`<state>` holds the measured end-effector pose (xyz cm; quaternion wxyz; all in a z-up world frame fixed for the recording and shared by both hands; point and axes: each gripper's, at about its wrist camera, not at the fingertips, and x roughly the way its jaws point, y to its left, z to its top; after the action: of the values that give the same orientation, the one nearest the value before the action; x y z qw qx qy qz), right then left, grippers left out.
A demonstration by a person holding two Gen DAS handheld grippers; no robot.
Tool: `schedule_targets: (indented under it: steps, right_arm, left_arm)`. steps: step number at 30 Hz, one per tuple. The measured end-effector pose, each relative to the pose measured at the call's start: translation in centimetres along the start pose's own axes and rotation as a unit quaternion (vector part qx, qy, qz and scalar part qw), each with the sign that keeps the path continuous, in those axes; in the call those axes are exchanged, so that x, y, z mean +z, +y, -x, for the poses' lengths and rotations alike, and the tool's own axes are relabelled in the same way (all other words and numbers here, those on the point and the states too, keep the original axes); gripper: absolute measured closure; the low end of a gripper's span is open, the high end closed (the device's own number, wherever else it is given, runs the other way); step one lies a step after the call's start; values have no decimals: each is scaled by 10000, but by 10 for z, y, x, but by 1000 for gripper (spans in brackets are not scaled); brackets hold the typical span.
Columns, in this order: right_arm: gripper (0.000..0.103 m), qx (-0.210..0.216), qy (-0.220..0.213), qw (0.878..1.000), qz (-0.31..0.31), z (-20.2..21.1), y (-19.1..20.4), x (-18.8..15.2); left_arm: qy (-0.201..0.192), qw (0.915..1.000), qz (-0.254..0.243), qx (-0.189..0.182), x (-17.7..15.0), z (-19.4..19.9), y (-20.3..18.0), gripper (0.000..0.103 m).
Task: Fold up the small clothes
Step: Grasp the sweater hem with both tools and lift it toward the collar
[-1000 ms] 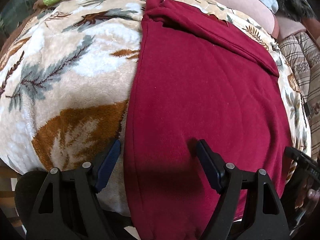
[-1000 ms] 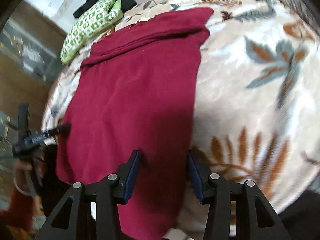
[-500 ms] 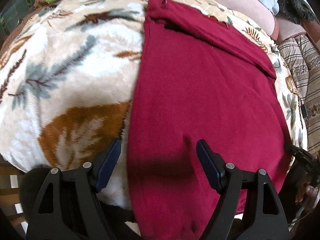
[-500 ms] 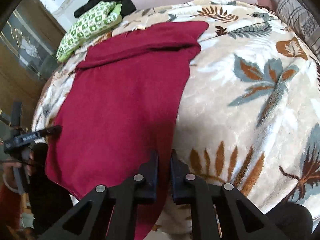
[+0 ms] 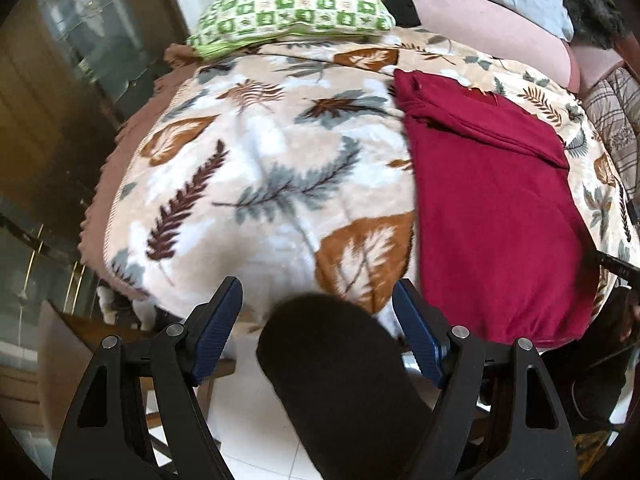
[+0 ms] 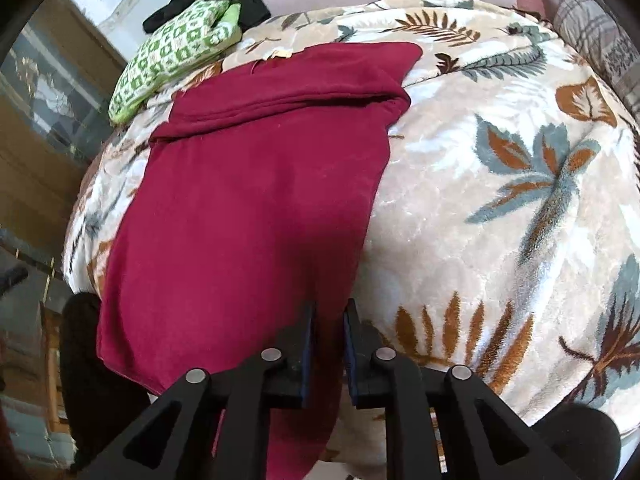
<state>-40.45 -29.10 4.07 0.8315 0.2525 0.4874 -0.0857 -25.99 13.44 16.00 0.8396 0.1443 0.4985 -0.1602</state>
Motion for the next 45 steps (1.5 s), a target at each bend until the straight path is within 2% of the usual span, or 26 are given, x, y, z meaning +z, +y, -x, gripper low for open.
schedule_targets:
  steps: [1, 3, 6, 8, 9, 12, 17, 22, 26, 29, 35, 41, 45]
  right_arm:
    - [73, 22, 4, 10000, -23, 2, 1, -1]
    - [61, 40, 5, 10000, 30, 6, 6, -4]
    - [60, -36, 79, 9998, 195, 13, 11, -13]
    - [60, 5, 162, 9997, 187, 18, 10, -22]
    - [60, 64, 189, 9997, 141, 20, 7, -28]
    - [60, 210, 290, 9993, -83, 22, -2, -42]
    - [59, 440, 474, 9976, -251, 16, -6, -67]
    - [58, 567, 692, 9952, -400, 3, -6, -81]
    - [57, 783, 747, 9930, -479, -2, -4, -81]
    - [55, 822, 875, 9915, -492, -8, -1, -83]
    - [48, 1028, 886, 9885, -672, -13, -4, -84]
    - [48, 1093, 1044, 9871, -520, -15, 5, -87]
    - [48, 970, 1059, 9888, -408, -17, 10, -87]
  left_arm:
    - [-21, 10000, 42, -46, -3, -1, 0, 25]
    - [-7, 9994, 178, -282, -6, -9, -7, 25]
    - [125, 9941, 481, -961, -11, -35, -28, 25]
    - [288, 9872, 620, -1440, -14, -61, -50, 25]
    - [387, 9858, 645, -1500, -17, -72, -59, 25]
    - [544, 9843, 572, -1578, -23, -94, -85, 25]
    - [560, 9888, 337, -1344, -24, -114, -96, 25]
    - [909, 9794, 623, -1690, -29, -137, -92, 25]
    - [997, 9797, 478, -1670, -29, -141, -101, 25]
    - [1114, 9769, 463, -1763, -30, -146, -106, 25]
    - [1212, 9751, 482, -1795, -32, -153, -108, 25]
    - [1197, 9769, 453, -1709, -33, -155, -109, 25]
    - [1181, 9782, 437, -1650, -34, -156, -111, 25]
